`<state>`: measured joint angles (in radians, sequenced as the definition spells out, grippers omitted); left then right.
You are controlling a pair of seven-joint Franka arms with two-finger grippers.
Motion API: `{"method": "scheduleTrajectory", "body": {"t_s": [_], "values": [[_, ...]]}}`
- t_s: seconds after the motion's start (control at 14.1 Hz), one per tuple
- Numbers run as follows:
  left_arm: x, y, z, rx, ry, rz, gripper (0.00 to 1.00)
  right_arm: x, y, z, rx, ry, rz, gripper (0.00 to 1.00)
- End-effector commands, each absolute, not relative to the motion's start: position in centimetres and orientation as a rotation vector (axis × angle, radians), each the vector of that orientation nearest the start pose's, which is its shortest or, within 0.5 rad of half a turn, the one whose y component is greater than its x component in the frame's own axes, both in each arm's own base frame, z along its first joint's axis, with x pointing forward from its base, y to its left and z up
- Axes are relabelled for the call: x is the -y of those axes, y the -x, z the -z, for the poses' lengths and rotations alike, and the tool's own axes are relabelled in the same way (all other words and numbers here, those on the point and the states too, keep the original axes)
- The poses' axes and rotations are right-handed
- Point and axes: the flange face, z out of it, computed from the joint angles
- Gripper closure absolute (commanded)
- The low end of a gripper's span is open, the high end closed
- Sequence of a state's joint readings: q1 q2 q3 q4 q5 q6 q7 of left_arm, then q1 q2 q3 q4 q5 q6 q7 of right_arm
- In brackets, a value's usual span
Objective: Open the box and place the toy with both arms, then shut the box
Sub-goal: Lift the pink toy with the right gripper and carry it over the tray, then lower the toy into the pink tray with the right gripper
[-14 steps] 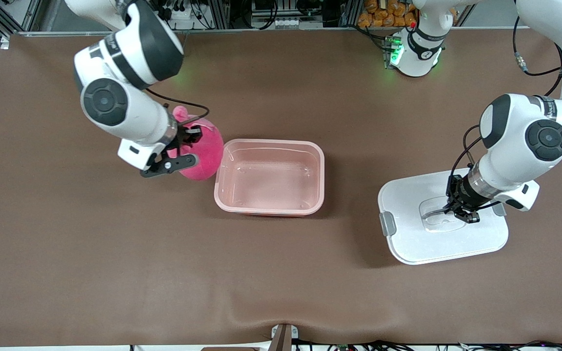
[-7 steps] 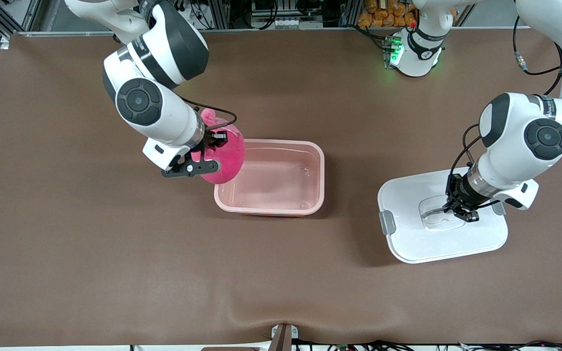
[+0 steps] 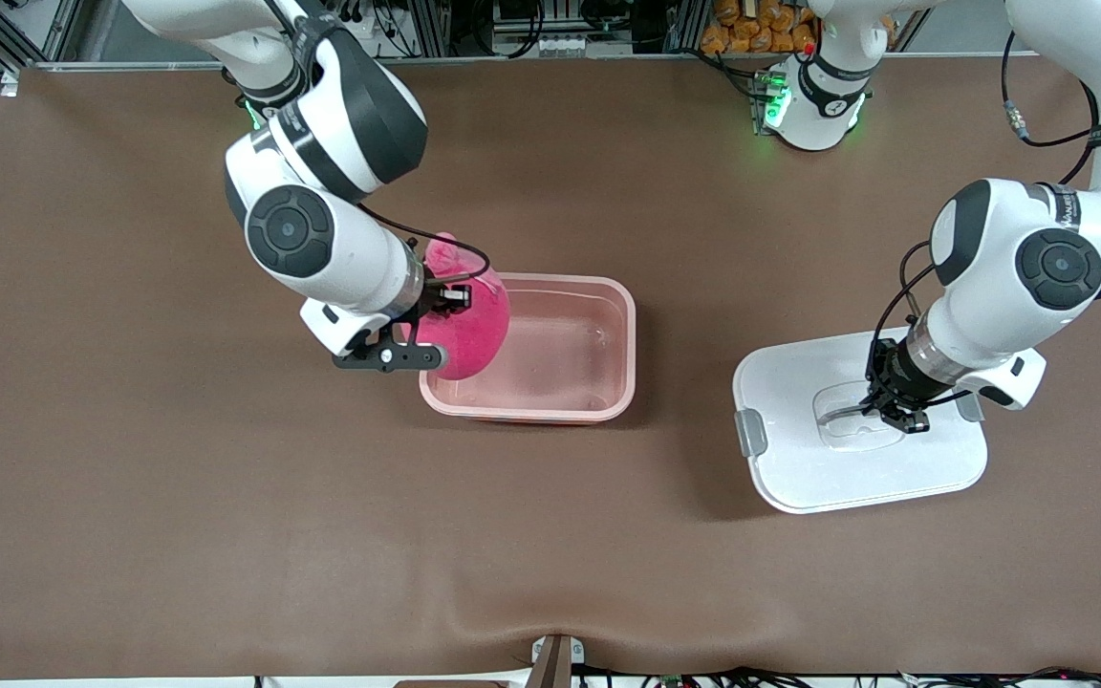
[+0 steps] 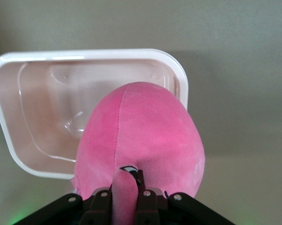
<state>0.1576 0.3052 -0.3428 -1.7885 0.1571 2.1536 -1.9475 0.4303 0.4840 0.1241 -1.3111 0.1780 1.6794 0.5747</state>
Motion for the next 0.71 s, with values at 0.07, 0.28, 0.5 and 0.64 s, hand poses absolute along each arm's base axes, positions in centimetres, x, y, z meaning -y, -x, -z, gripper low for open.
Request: {"method": "scheduleTrajectory", "body": {"t_s": [0.07, 0.28, 0.5, 0.64], "values": [[9.7, -62.2, -41.6, -2.325, -2.063, -0.138, 1.0, -38.6, -59.3, -43.6, -0.135, 2.961, -0.338, 1.0], [9.7, -61.9, -42.5, -2.322, -2.068, -0.149, 1.0, -39.3, -59.4, -41.4, -0.154, 2.973, -0.355, 1.0], [9.8, -61.9, -42.8, -2.315, -2.078, -0.153, 1.0, -40.0, -59.6, -39.1, -0.147, 3.0, -0.339, 1.0], [10.0, -62.0, -42.4, -2.311, -2.088, -0.146, 1.0, -40.5, -59.7, -37.4, -0.141, 3.028, -0.317, 1.0]]}}
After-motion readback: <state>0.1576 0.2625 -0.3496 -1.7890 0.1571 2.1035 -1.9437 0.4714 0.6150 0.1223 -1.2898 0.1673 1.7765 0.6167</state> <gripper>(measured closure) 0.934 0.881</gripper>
